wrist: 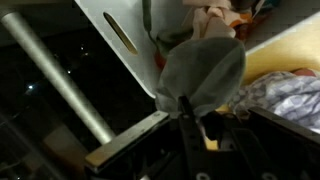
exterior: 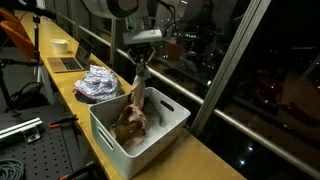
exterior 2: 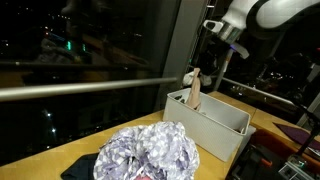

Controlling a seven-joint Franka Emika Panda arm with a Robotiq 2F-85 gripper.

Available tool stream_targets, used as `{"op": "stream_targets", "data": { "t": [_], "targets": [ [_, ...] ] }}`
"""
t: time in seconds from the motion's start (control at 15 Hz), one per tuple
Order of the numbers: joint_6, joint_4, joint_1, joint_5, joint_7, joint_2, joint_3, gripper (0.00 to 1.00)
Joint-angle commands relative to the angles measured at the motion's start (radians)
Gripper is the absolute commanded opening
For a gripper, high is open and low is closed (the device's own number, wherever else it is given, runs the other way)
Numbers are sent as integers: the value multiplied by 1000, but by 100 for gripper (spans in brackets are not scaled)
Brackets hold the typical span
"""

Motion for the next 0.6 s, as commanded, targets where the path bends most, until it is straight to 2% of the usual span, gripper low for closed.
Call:
{"op": "stream_targets", "data": {
  "t": [0.0,0.27,0.53],
  "targets": [
    [-134,0,72,-53,68,-157,21,2],
    [-327,124,162,-131,140,-222,86,2],
    [-564,351,243,-217,193,-183,176,2]
  ]
}}
